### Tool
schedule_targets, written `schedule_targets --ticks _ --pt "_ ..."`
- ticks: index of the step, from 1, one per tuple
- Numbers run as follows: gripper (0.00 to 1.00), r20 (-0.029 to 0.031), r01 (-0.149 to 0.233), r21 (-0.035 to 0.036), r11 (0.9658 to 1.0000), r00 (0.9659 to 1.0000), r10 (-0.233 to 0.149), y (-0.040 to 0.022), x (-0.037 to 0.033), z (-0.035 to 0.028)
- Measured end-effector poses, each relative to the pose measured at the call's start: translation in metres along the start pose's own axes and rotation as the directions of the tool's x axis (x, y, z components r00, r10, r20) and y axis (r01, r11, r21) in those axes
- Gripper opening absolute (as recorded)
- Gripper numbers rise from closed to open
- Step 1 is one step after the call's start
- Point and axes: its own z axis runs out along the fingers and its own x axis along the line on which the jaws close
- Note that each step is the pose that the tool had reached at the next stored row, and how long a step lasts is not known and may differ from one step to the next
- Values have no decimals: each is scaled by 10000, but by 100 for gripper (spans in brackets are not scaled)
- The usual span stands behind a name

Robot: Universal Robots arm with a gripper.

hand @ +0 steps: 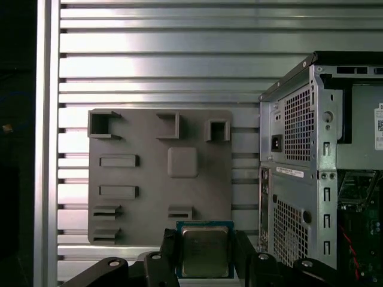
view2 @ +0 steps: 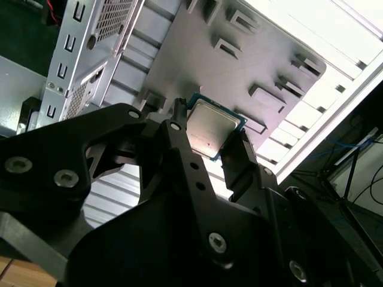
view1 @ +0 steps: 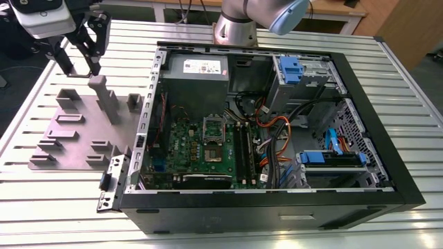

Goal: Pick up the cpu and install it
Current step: 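Pick up the cpu and move it towards the insertion slot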

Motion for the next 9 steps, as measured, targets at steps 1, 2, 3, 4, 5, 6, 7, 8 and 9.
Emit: schedule_targets --ticks 1,2,3,4,5,6,7,8,9 --pt "47 0 1 0 10000 10000 -1 0 -1 0" --pt "47 0 1 1 10000 10000 -1 0 -2 0" --pt "47 0 1 0 10000 10000 -1 0 -2 0" --pt "47 -1 1 0 10000 10000 -1 0 -2 0" --pt "47 0 1 -1 10000 10000 -1 0 -3 0" --pt "47 0 1 0 10000 10000 -1 0 -3 0" --pt "47 0 1 0 10000 10000 -1 0 -4 0" --pt "47 0 1 0 10000 10000 -1 0 -4 0" --pt "47 0 2 0 10000 10000 -2 0 -9 0"
